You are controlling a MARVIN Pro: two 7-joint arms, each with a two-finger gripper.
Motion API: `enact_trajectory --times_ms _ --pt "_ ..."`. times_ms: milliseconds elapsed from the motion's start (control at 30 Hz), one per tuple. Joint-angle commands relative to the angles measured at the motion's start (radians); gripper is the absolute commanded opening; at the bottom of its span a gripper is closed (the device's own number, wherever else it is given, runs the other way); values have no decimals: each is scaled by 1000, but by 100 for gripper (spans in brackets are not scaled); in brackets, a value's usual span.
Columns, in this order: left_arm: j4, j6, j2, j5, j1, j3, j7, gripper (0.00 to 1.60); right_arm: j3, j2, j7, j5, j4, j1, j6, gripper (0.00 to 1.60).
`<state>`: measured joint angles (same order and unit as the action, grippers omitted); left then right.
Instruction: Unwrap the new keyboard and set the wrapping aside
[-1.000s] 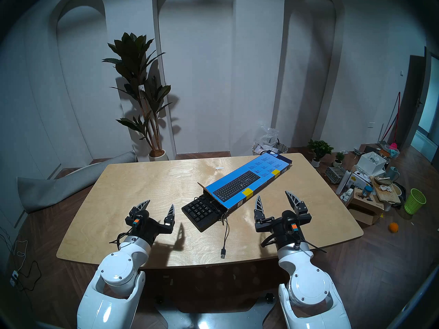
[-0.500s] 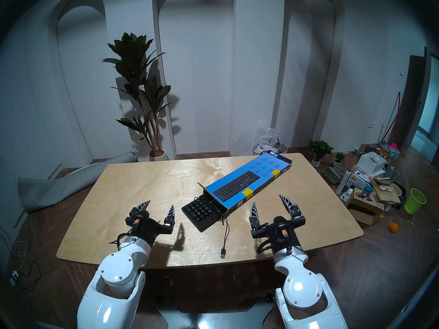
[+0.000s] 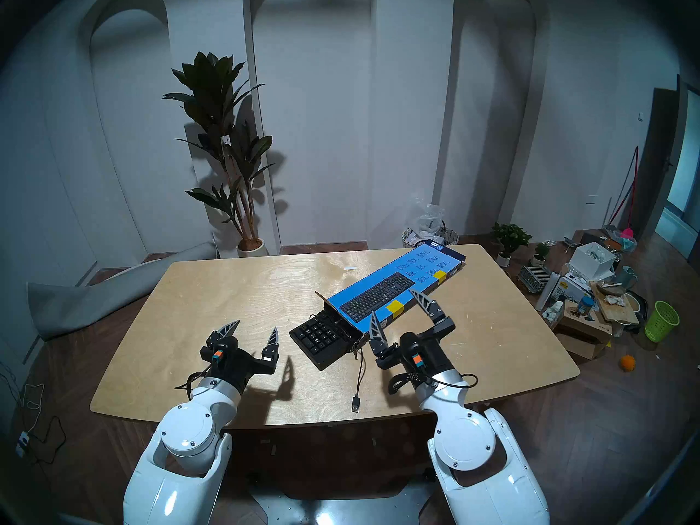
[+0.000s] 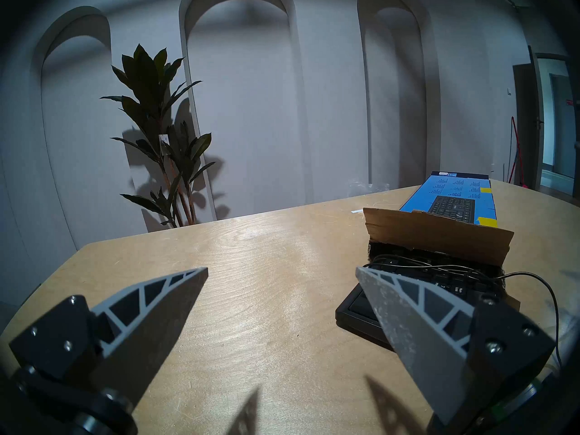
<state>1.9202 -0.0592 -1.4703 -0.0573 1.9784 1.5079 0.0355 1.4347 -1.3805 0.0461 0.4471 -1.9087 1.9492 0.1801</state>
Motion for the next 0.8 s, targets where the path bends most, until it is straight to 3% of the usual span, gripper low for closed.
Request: enact_trajectory --times_ms 0,767 --pt "16 5 -1 1 -6 0 0 160 -3 -50 9 24 115 -114 8 160" --pt "16 5 -1 0 -6 0 0 160 -51 -183 29 123 429 -342 52 160"
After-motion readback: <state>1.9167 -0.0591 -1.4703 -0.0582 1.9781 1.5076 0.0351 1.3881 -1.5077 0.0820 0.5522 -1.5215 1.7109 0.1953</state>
